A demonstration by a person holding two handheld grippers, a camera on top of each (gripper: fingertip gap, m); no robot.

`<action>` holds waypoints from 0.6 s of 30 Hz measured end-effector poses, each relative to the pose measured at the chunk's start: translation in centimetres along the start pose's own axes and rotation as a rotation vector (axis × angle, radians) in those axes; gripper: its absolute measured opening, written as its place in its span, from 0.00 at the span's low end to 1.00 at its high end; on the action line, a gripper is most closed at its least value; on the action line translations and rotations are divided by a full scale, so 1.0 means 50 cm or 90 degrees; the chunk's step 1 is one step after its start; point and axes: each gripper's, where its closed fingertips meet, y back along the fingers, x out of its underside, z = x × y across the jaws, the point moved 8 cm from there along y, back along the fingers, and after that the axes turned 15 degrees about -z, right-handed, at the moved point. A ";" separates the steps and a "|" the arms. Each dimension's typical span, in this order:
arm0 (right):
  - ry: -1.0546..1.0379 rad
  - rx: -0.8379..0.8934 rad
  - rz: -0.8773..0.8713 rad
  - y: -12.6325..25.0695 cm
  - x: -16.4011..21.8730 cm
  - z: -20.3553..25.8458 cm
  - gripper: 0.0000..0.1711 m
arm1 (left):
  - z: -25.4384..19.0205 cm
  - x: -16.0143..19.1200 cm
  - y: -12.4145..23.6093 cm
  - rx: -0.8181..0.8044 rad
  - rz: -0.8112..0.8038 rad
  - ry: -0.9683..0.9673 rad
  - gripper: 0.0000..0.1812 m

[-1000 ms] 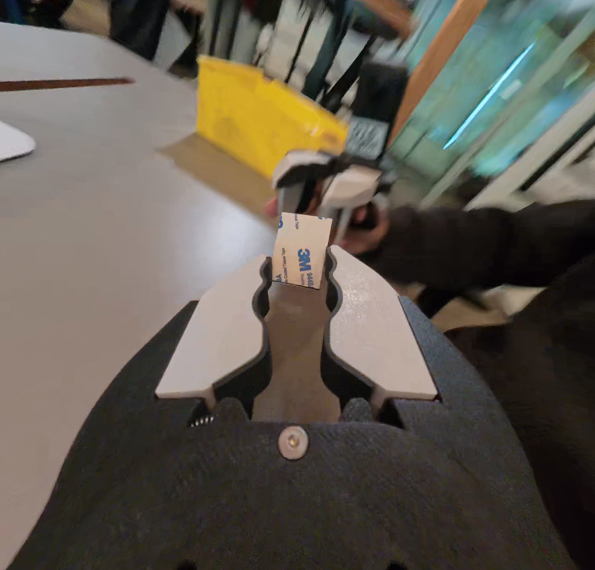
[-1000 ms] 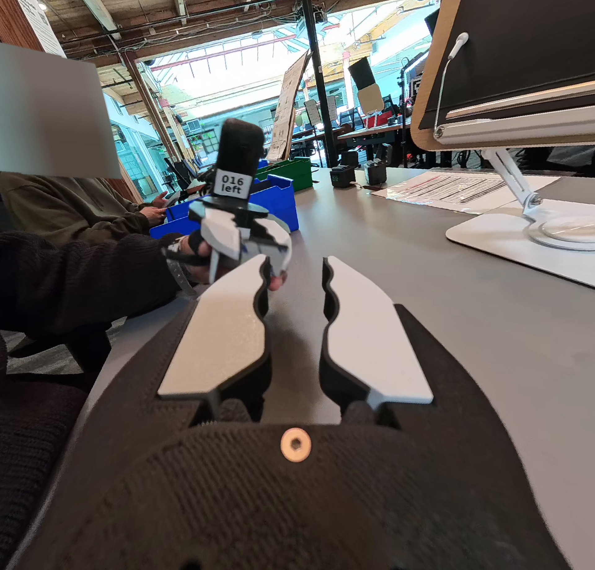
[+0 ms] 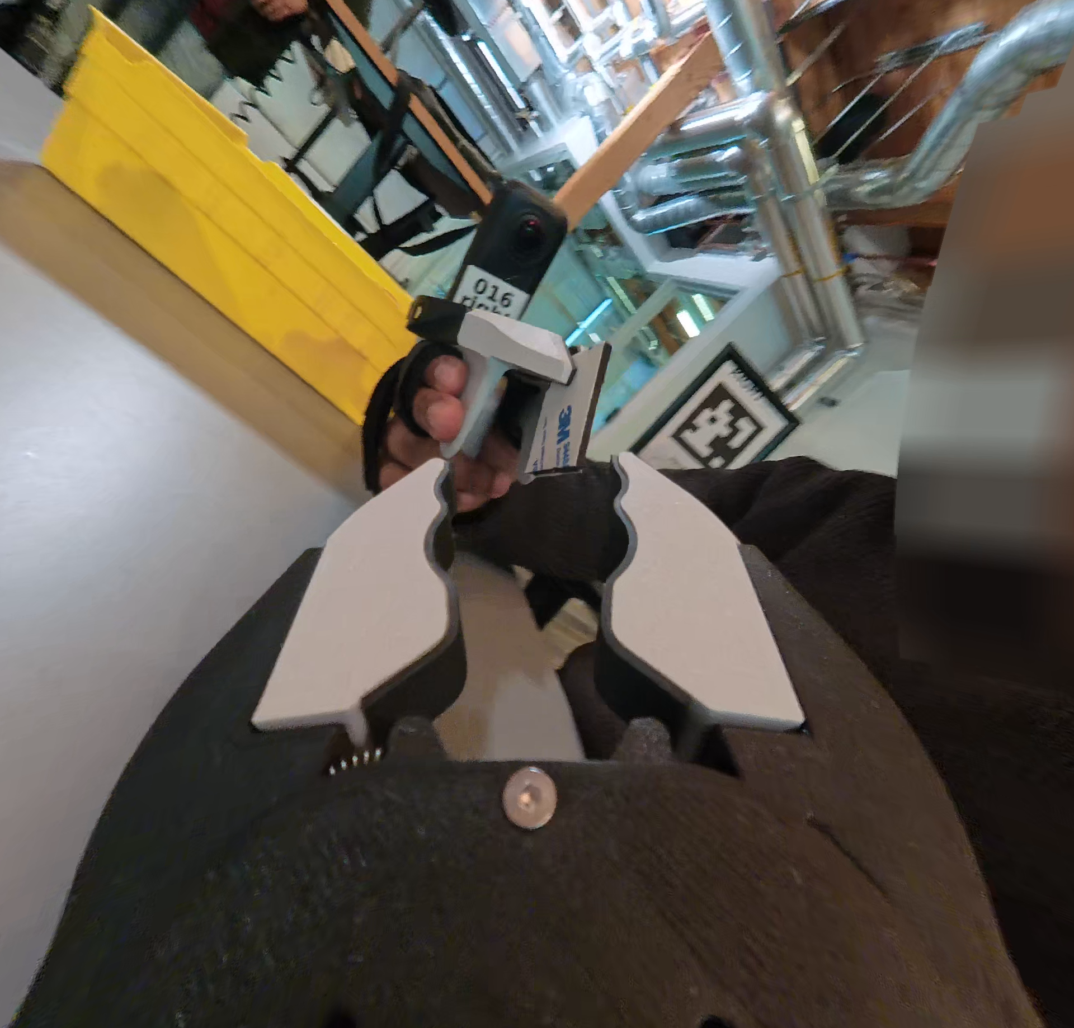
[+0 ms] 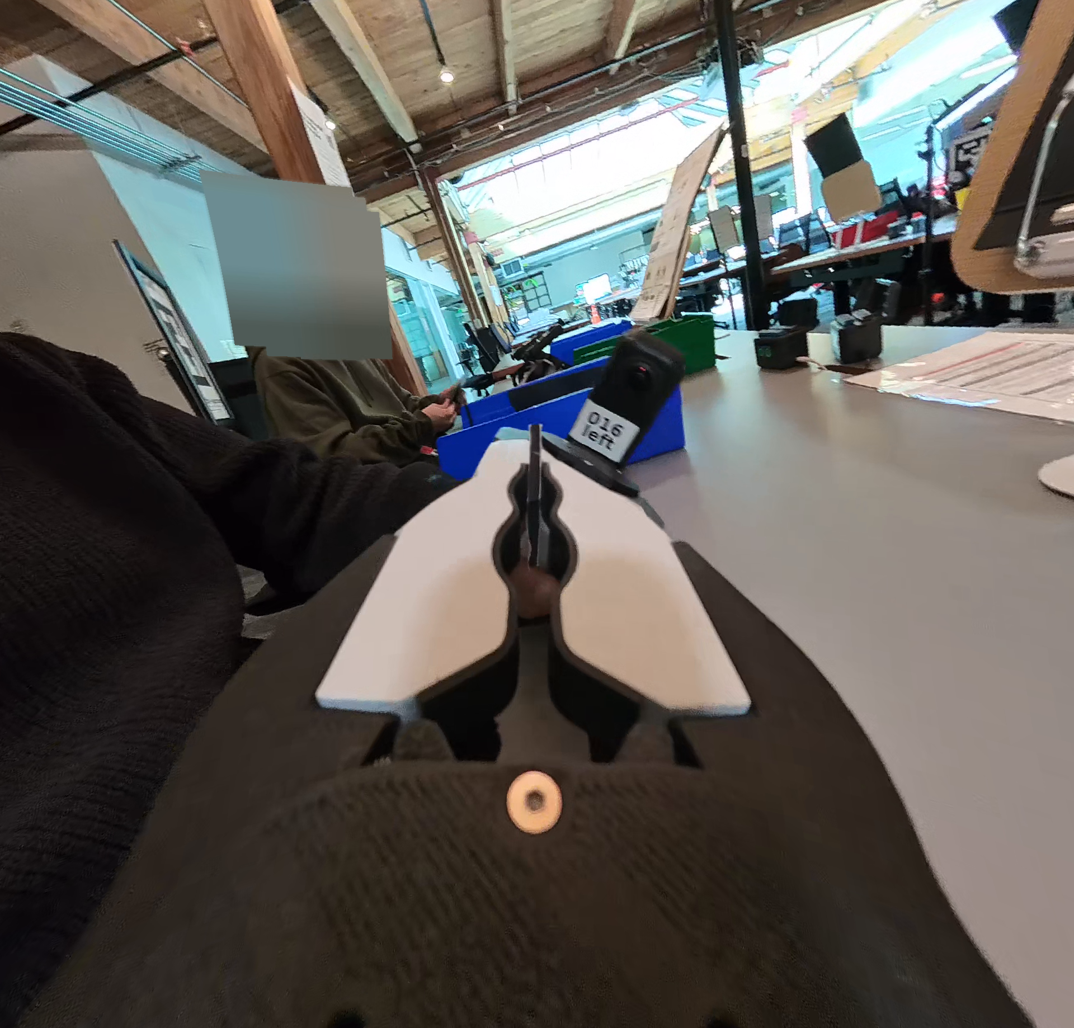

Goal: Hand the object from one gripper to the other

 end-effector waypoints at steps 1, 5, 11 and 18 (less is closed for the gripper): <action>-0.003 0.007 0.005 0.002 0.000 -0.003 0.02 | 0.001 0.001 0.000 -0.015 0.006 -0.031 0.28; -0.022 0.030 0.010 0.006 0.000 -0.013 0.02 | -0.001 0.001 -0.003 -0.059 0.018 -0.126 0.29; -0.039 0.056 0.021 0.008 0.006 -0.023 0.02 | -0.005 -0.006 0.000 -0.134 0.026 -0.298 0.26; -0.106 0.094 0.039 0.013 0.014 -0.039 0.02 | -0.023 0.013 -0.009 -0.205 0.113 -0.662 0.24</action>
